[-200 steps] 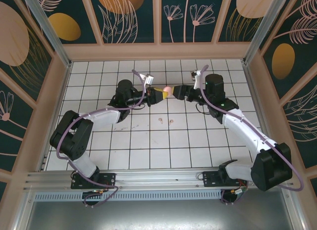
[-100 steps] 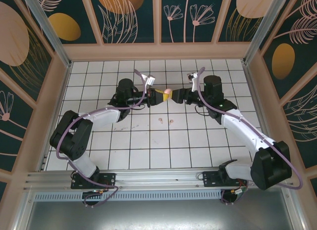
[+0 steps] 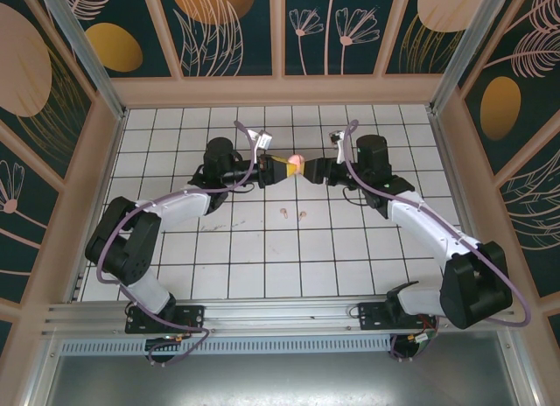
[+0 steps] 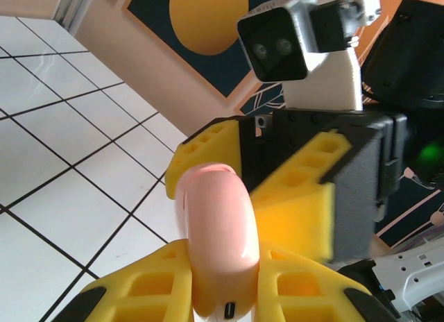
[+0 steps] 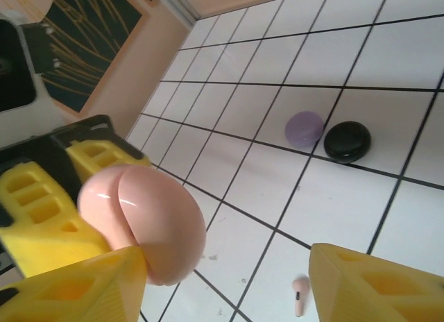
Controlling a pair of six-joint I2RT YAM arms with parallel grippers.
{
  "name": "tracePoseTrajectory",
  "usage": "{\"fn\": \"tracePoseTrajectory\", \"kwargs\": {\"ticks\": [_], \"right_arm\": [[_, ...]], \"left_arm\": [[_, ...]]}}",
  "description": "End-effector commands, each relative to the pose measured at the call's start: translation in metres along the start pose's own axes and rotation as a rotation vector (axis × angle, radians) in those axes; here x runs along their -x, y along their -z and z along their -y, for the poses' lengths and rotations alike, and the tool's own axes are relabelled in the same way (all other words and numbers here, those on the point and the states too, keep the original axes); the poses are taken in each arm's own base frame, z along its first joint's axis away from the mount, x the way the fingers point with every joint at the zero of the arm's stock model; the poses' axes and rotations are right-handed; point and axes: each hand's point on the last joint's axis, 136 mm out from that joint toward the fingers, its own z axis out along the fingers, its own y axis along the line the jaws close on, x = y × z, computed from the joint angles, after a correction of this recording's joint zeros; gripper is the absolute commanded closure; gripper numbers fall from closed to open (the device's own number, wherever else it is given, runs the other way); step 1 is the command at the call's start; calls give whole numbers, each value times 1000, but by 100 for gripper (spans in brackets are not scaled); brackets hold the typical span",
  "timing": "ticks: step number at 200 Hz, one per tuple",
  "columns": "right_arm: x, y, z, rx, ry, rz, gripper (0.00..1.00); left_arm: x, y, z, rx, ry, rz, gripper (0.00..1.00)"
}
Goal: Insert the wireless bluetooth earbuds into the charging case
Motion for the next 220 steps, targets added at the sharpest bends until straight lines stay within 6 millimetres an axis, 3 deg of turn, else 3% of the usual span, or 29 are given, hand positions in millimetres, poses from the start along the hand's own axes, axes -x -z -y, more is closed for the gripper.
{"fn": "tracePoseTrajectory", "kwargs": {"ticks": [1,28,77,121,154,190,220], "right_arm": [[-5,-4,32,-94,-47,9,39],[-5,-4,38,-111,-65,11,41],[0,12,27,-120,-104,19,41],[-24,14,49,-275,-265,-37,41],[-53,-2,49,-336,-294,-117,41],[-80,-31,32,-365,-159,-229,42],[-99,-53,34,-427,-50,-335,44]], "left_arm": [[17,6,35,-77,-101,25,100],[15,9,37,-77,-103,28,100],[14,14,29,-17,-121,58,100],[31,27,17,101,-168,172,100],[54,48,14,175,-210,288,100],[80,78,16,241,-250,412,100],[100,101,26,275,-285,496,100]]}}
